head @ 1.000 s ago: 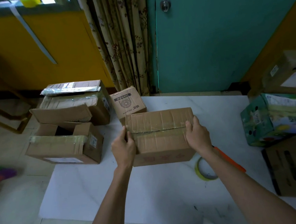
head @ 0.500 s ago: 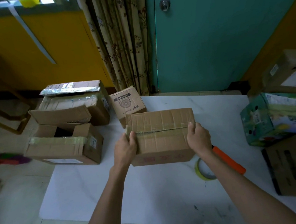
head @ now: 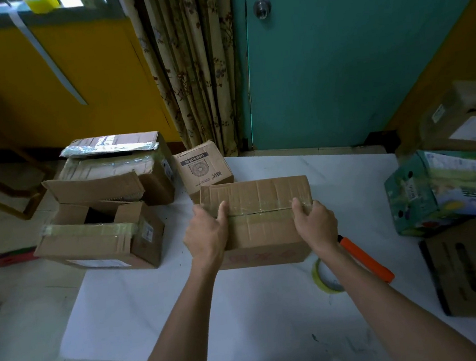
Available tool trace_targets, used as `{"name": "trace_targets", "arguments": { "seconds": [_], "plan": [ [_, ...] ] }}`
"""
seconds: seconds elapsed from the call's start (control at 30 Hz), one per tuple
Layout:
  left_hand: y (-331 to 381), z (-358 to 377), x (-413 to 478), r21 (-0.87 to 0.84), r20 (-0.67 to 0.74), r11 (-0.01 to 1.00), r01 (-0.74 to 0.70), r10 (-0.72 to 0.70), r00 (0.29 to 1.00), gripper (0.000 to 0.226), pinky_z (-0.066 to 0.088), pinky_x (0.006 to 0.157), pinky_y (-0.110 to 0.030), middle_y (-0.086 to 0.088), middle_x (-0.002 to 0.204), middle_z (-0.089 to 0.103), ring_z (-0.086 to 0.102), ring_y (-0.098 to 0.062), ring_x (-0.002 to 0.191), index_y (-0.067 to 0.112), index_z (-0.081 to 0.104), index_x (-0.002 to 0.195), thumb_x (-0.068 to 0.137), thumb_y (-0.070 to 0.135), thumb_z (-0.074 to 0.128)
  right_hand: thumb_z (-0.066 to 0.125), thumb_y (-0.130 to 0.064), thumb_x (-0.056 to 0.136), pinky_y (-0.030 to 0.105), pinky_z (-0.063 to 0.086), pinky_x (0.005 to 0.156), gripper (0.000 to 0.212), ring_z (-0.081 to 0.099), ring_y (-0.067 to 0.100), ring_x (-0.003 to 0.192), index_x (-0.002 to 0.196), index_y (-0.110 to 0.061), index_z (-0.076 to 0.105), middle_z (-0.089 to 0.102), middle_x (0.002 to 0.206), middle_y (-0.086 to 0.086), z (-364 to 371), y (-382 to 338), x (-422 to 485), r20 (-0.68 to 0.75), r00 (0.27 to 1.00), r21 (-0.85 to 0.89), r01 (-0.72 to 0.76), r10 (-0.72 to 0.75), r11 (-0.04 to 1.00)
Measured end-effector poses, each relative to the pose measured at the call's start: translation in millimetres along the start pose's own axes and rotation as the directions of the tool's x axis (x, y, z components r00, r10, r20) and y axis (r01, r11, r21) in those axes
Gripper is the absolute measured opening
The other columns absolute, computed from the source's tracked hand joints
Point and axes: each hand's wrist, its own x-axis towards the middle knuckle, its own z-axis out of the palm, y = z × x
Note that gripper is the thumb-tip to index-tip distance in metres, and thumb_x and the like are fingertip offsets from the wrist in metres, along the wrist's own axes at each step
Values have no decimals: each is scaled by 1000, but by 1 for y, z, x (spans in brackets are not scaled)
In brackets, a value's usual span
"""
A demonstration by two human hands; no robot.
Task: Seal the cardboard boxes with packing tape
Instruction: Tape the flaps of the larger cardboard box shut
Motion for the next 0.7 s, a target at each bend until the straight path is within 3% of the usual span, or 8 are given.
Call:
{"name": "trace_targets", "arguments": {
  "seconds": [0.1, 0.17, 0.23, 0.3, 0.37, 0.47, 0.53, 0.7],
  "plan": [
    [-2, 0, 3, -63, -46, 998, -21, 18, 999, 41, 45, 74, -39, -10, 100, 66, 58, -25, 84, 14, 54, 111, 107, 50, 33, 32, -30, 107, 31, 32, 61, 45, 58, 29, 70, 77, -5, 55, 52, 65, 3, -1, 2, -2, -77, 997, -4, 22, -22, 1000],
    [-2, -1, 3, -71, -68, 997, -20, 15, 998, 38, 40, 74, -38, -12, 102, 67, 55, -24, 83, 12, 54, 110, 110, 41, 29, 30, -28, 108, 31, 33, 64, 45, 58, 29, 71, 82, -4, 58, 52, 68, 4, 0, 1, -3, -80, 996, -6, 25, -26, 1000],
    [2, -2, -2, -79, -72, 996, -39, 33, 997, 36, 42, 77, -40, -15, 115, 64, 56, -25, 90, 9, 50, 121, 109, 37, 30, 30, -32, 108, 32, 36, 65, 47, 61, 30, 76, 89, -1, 62, 55, 73, 5, 0, 1, -3, -79, 997, 1, 9, -8, 1000],
    [9, 3, -9, 9, -30, 999, -50, 50, 998, 66, 45, 94, -50, -20, 147, 45, 53, -32, 120, 6, 30, 149, 103, 54, 39, 36, -47, 104, 32, 42, 67, 49, 64, 30, 85, 99, -4, 60, 60, 83, 5, -2, 1, -3, -22, 1000, 14, -10, 10, 1000],
    [21, 11, -15, 176, 64, 984, -26, 15, 998, 112, 30, 110, -63, -21, 165, 13, 28, -41, 146, 12, 1, 160, 84, 83, 44, 49, -68, 90, 32, 46, 66, 58, 63, 25, 86, 105, -12, 56, 61, 92, 1, -3, -2, -3, 76, 996, -20, -53, 55, 998],
    [37, 20, -19, 246, 139, 968, -42, 8, 990, 130, 17, 114, -69, -20, 166, -8, 10, -46, 150, 23, -13, 159, 69, 95, 48, 59, -74, 79, 29, 43, 60, 60, 59, 19, 79, 100, -18, 54, 59, 88, -3, -3, -4, 0, 132, 986, -14, -97, 98, 995],
    [35, 20, -15, 216, 97, 976, -39, 18, 995, 123, 25, 112, -63, -18, 167, -1, 18, -45, 147, 25, -7, 160, 73, 90, 51, 53, -65, 89, 29, 41, 59, 52, 57, 18, 76, 96, -14, 57, 60, 86, -1, -2, -2, 2, 110, 991, 1, -81, 81, 997],
    [10, 14, -9, 70, -111, 990, -121, 128, 985, 79, 43, 100, -50, -15, 147, 45, 44, -35, 127, 18, 24, 158, 96, 57, 54, 30, -36, 107, 30, 33, 56, 51, 54, 22, 63, 74, -7, 55, 52, 62, 2, 1, 3, 0, -38, 999, -2, 8, -8, 1000]
  ]
}}
